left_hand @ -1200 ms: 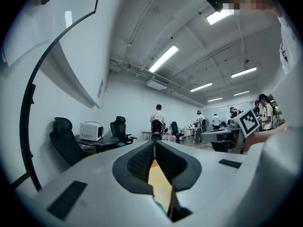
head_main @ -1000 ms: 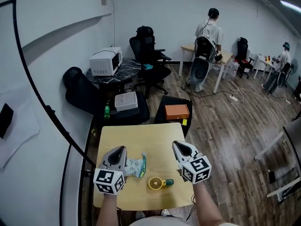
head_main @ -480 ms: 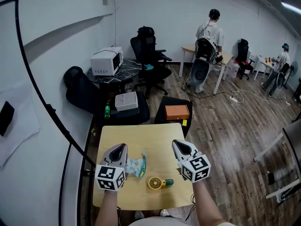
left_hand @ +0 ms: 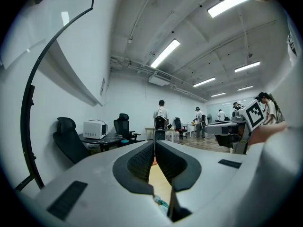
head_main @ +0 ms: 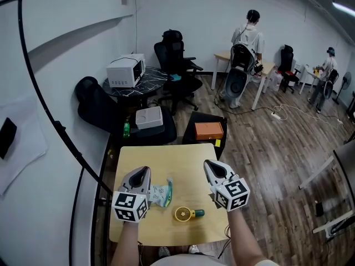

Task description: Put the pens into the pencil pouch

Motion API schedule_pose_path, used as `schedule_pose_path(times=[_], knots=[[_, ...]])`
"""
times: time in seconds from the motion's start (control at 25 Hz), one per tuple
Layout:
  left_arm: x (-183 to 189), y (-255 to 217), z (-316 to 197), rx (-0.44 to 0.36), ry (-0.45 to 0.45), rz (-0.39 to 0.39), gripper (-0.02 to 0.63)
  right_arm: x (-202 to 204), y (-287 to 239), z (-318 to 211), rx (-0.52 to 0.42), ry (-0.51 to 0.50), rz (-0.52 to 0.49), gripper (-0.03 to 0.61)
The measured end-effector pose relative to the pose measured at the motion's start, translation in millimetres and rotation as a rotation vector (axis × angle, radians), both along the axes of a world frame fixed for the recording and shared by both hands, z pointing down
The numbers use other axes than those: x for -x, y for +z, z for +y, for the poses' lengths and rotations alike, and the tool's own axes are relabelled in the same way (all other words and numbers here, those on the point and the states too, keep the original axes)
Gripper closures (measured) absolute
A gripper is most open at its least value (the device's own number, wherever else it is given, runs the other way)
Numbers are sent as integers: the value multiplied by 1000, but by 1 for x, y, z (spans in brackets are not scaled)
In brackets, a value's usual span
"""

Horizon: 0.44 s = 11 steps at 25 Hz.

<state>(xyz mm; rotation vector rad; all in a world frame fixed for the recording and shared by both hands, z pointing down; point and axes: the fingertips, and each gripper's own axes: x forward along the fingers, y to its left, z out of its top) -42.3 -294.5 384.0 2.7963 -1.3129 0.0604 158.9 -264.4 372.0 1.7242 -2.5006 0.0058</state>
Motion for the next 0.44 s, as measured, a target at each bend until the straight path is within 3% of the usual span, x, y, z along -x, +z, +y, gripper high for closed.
schedule_pose_path(times=[0.44], knots=[[-2, -2, 2, 0, 8, 4, 594, -1, -4, 2, -5, 0, -12, 578]])
